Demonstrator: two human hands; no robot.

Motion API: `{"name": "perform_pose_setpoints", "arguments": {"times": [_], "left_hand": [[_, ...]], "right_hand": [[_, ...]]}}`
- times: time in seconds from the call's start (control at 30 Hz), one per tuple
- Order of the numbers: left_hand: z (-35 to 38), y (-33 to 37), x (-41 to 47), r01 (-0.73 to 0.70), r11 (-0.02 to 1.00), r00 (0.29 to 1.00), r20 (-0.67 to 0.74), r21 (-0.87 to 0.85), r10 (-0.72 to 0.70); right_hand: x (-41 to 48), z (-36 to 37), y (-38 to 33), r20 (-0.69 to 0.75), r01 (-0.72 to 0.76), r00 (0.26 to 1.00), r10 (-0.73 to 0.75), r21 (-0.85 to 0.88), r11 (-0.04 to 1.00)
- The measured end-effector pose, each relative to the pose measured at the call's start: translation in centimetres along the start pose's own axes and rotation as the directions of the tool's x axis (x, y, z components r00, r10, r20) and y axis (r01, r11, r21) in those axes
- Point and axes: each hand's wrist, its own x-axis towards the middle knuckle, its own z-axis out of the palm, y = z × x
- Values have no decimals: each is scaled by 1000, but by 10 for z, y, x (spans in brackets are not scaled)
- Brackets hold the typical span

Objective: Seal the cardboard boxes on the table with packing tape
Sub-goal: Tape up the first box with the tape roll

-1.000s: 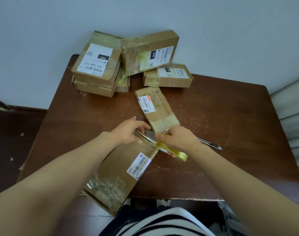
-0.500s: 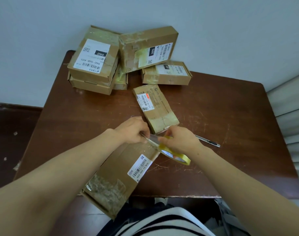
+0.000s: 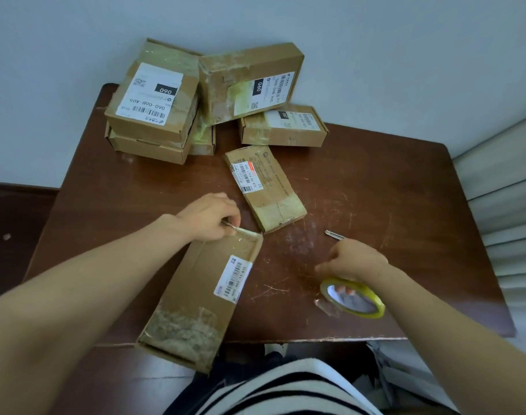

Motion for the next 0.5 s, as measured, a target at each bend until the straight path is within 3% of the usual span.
{"name": "perform_pose_setpoints", "arguments": {"times": [0.13, 0.4, 0.43, 0.5], "left_hand": [[0, 2, -1, 26, 990, 999, 33, 140, -31], [-12, 25, 3, 248, 966, 957, 140, 76, -256], [-15, 31, 6, 307, 952, 945, 112, 9, -306], [-19, 49, 11, 406, 825, 910, 87, -394, -406]], "right_hand": [[-6, -9, -15, -35, 142, 990, -137, 247, 959], [-24, -40, -39, -119, 250, 968, -220, 494, 833], [-27, -44, -40, -108, 268, 963, -248, 505, 821], [-32, -52, -44, -65, 306, 944, -324, 542, 782]]}}
